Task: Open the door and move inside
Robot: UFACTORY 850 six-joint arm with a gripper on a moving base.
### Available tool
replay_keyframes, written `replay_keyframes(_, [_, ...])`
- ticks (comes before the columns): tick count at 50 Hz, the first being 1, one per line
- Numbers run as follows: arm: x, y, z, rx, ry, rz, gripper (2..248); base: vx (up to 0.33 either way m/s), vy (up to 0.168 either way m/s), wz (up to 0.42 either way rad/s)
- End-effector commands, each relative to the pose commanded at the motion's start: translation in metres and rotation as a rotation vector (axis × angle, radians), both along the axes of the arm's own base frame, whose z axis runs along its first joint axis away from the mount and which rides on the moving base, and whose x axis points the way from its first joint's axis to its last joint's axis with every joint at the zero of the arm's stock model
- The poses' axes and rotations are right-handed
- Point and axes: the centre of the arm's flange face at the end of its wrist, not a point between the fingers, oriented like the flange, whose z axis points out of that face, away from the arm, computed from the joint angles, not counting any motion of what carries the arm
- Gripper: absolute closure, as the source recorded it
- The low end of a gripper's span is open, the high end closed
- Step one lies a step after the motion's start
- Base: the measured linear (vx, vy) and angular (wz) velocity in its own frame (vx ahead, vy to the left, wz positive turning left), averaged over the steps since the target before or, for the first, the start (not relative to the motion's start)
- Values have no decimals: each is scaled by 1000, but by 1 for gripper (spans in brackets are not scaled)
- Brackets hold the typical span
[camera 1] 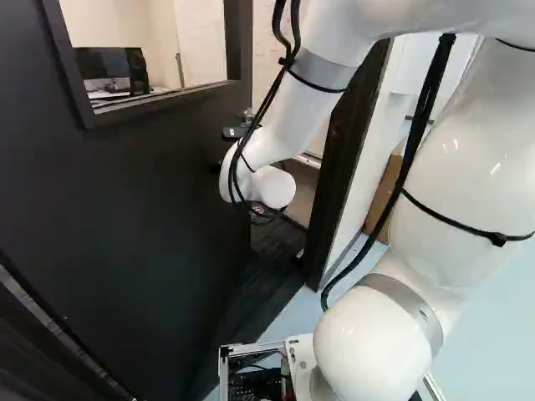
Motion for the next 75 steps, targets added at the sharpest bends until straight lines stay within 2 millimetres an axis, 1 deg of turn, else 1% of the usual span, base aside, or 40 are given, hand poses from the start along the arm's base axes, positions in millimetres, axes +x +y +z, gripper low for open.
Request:
replay_keyframes(36, [5,48,0,2,-3,93,3,0,0,0])
replay_keyframes(75, [11,105,-1,-1,-15,208,3,0,0,0])
